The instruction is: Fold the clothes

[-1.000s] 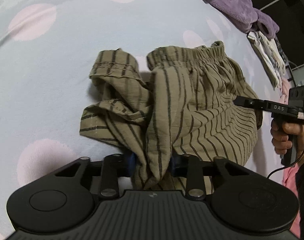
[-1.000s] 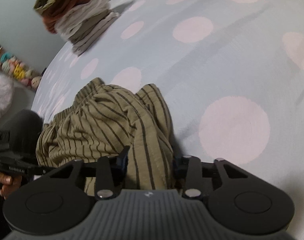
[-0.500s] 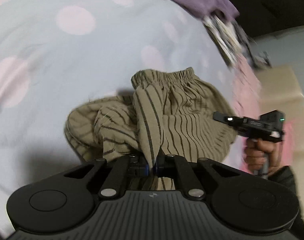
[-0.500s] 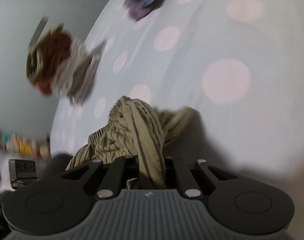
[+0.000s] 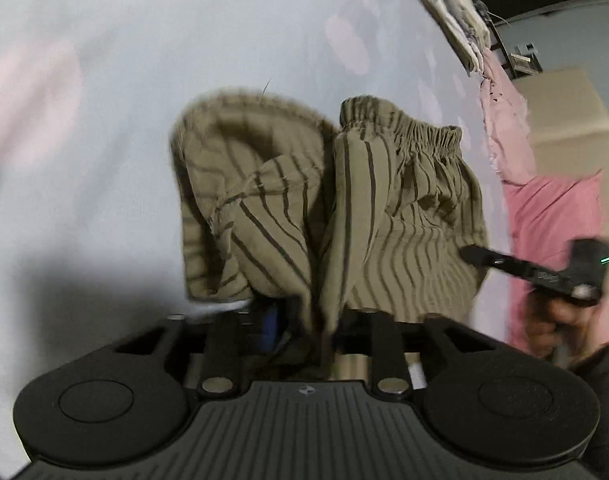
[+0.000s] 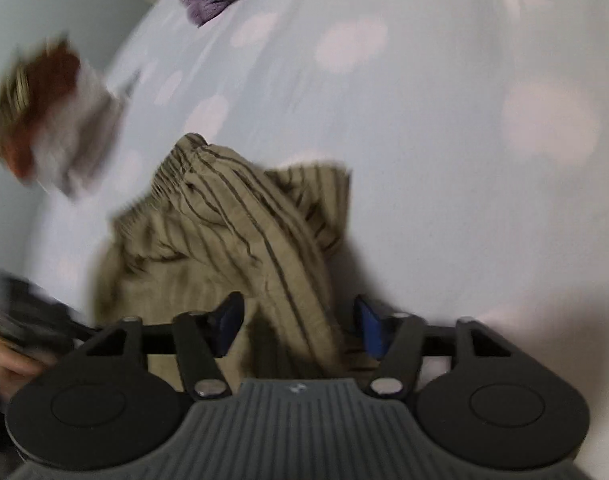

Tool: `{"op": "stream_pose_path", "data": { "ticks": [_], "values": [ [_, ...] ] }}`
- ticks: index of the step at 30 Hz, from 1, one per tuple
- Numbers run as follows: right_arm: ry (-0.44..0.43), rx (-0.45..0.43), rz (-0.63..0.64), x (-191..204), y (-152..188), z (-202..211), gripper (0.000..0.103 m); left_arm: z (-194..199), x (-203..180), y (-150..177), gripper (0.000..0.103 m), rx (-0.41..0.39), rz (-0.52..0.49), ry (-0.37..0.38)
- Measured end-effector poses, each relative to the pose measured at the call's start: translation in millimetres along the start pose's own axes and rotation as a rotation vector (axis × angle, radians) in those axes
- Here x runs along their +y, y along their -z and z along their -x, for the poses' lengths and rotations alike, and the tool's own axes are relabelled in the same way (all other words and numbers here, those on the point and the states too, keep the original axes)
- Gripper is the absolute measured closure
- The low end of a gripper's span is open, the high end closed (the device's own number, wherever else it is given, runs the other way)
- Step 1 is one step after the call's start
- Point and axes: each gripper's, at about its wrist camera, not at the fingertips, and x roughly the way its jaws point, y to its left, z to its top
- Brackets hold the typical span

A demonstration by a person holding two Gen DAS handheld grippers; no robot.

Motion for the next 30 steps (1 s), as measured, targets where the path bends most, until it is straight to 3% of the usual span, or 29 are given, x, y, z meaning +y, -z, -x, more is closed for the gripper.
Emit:
{"op": "stream_pose_path", "data": {
  "ticks": [2,3,5,6,10,14,17,19,21,22,25,26,27,29,30],
  "values": [
    [0.092,-0.045,0.191,33,-11,14,0.039,11,-10,3,0.055,-0.060,-0.072,-0.057],
    [0.099,-0.065,0.270,50,-18,17,0.039,15,-15,5,0.055,-0.087,-0.101,-0.080],
    [0.078,-0.096,0.420,89,-30,18,0.037,21,-24,8,0.055,-0.144,-0.164,-0.136],
    [0.061,-0.098,0.494,108,-36,16,0.031,22,-29,9,0.055,-0.174,-0.198,-0.169],
    [0.003,-0.004,0.742,171,-51,-14,0.027,24,-42,11,0.054,-0.275,-0.342,-0.305],
    [0.012,0.035,0.759,185,-61,-33,0.027,11,-45,1,0.054,-0.267,-0.398,-0.356],
    [0.008,0.031,0.730,182,-59,-31,0.027,6,-51,-5,0.053,-0.309,-0.428,-0.329],
    [0.010,0.026,0.703,178,-50,-27,0.027,-4,-50,-14,0.053,-0.269,-0.429,-0.303],
    [0.011,0.018,0.671,173,-41,-22,0.027,-4,-37,-24,0.089,-0.244,-0.348,-0.171],
    [0.012,0.010,0.656,167,-38,-17,0.027,-4,-31,-29,0.095,-0.232,-0.307,-0.104],
    [0.014,-0.016,0.610,151,-28,-4,0.027,2,28,-40,0.098,-0.229,0.145,0.366],
    [0.013,-0.025,0.591,144,-26,1,0.027,-2,47,-38,0.098,-0.225,0.277,0.439],
    [0.011,-0.032,0.569,136,-24,5,0.027,-7,59,-37,0.097,-0.212,0.346,0.438],
    [0.013,-0.041,0.528,122,-21,12,0.027,-18,74,-36,0.096,-0.170,0.396,0.313],
    [0.017,-0.044,0.512,116,-19,14,0.027,-21,80,-34,0.095,-0.171,0.425,0.333]
  ]
}}
